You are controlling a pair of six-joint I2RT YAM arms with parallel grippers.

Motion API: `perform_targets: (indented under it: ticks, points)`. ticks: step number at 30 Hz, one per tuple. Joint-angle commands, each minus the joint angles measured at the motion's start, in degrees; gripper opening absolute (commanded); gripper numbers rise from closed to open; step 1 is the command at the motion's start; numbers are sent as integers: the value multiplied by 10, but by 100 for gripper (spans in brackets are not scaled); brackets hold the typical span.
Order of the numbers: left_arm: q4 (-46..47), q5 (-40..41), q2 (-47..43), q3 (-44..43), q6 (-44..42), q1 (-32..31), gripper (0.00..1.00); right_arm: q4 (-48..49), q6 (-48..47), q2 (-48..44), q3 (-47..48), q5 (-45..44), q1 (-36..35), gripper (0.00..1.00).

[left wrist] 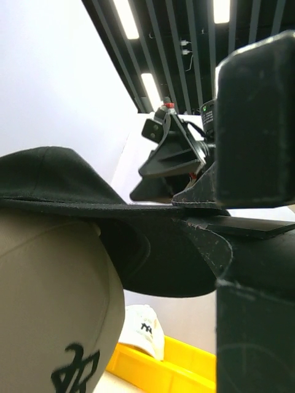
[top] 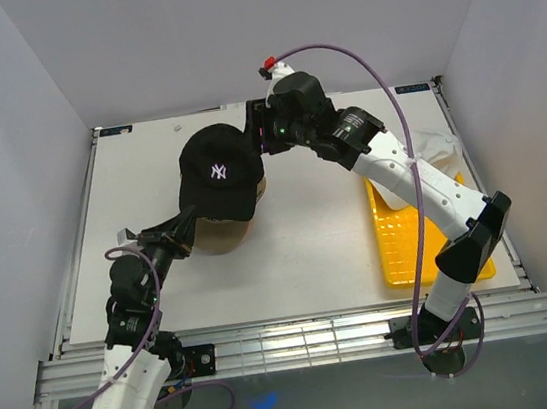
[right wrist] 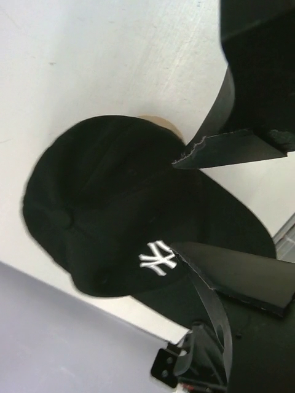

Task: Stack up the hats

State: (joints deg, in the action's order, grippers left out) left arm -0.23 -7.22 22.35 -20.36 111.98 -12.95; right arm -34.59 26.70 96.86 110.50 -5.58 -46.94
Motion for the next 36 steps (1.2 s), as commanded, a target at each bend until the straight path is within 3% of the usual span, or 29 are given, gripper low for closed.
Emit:
perform_targets:
  ticks: [1,16,29,36]
  points:
    - [-28,17,-26,16,13,4,0,37,-2,-36,-50,36,-1,57]
    - [-137,62,-59,47,10,4,0,160,22,-128,-267,140,0,64]
    - [-292,122,10,-31,-60,4,0,245,36,-157,-381,205,-1,66]
    - [-327,121,49,-34,-95,4,0,281,49,-156,-424,228,0,67]
